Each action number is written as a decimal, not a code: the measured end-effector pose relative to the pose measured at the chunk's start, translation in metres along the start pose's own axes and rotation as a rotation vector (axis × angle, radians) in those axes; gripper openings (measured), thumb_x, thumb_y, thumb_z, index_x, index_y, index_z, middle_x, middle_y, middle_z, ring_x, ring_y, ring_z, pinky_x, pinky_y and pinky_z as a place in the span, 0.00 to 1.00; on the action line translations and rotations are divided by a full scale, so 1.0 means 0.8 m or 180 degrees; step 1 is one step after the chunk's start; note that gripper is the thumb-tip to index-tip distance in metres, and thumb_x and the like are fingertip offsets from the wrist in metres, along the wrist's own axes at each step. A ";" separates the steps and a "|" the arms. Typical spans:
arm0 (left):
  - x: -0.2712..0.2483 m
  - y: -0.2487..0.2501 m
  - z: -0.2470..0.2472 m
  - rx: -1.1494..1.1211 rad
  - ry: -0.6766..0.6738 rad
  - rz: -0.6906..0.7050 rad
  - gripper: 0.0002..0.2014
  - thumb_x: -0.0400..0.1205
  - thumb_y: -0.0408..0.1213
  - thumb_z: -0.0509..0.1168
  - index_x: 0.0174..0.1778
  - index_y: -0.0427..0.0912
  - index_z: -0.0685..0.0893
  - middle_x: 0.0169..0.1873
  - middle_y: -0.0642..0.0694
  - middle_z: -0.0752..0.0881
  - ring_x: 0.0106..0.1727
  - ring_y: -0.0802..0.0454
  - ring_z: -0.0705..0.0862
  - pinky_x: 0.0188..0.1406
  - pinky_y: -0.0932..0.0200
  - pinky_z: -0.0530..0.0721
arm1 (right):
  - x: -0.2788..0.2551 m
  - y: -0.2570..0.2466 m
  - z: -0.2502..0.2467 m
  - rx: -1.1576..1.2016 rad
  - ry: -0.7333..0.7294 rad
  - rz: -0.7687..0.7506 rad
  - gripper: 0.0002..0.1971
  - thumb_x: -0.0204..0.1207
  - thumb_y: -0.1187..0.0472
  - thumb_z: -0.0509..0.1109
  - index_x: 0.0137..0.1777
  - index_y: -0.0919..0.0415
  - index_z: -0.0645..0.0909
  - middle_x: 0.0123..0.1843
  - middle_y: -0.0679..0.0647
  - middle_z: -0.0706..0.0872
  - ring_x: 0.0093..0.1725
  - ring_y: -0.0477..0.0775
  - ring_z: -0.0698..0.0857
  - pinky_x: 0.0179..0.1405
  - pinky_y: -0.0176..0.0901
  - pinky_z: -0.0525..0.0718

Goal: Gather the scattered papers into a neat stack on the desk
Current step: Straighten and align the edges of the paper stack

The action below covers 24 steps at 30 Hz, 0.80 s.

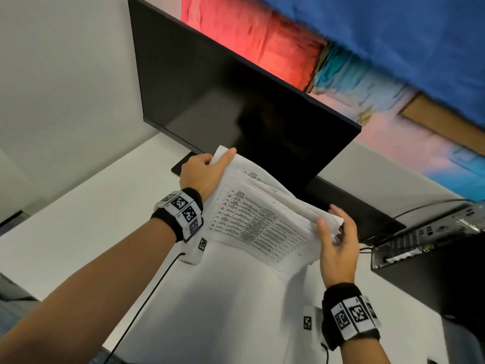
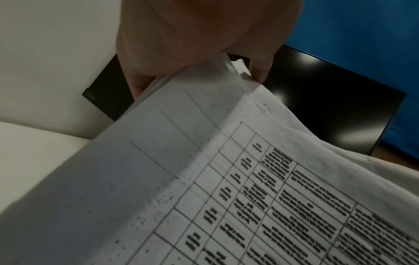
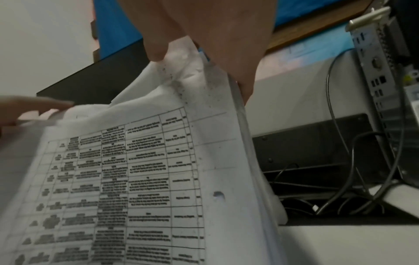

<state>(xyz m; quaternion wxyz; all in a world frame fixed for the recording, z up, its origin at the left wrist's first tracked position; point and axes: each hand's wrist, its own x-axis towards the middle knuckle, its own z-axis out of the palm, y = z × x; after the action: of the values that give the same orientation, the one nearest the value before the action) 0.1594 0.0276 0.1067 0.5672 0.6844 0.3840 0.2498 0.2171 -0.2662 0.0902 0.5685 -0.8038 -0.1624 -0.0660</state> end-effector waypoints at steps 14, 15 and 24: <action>0.008 -0.013 0.005 -0.0225 -0.0074 -0.0365 0.24 0.72 0.64 0.68 0.28 0.45 0.81 0.28 0.49 0.87 0.35 0.48 0.85 0.44 0.53 0.84 | 0.000 0.017 -0.002 -0.0368 -0.0136 -0.0210 0.22 0.91 0.61 0.58 0.84 0.53 0.72 0.79 0.54 0.77 0.76 0.52 0.79 0.71 0.47 0.79; 0.010 -0.014 0.006 -0.0214 0.0016 -0.0422 0.20 0.74 0.59 0.67 0.31 0.43 0.82 0.30 0.48 0.86 0.37 0.46 0.85 0.44 0.53 0.83 | 0.000 0.017 -0.002 -0.0487 -0.0207 -0.0298 0.20 0.91 0.58 0.59 0.80 0.54 0.76 0.78 0.55 0.76 0.75 0.52 0.78 0.70 0.46 0.80; 0.000 -0.035 -0.010 -0.0652 -0.0743 -0.0038 0.28 0.68 0.41 0.84 0.61 0.44 0.80 0.51 0.52 0.86 0.49 0.57 0.86 0.45 0.64 0.83 | 0.002 0.019 0.003 -0.0095 -0.0377 0.0725 0.33 0.78 0.59 0.79 0.80 0.54 0.68 0.72 0.51 0.78 0.69 0.53 0.81 0.62 0.37 0.81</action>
<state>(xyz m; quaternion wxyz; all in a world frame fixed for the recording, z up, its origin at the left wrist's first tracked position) 0.1461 0.0339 0.0817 0.6763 0.6450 0.2921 0.2031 0.2232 -0.2684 0.0763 0.5497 -0.8279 -0.1023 0.0441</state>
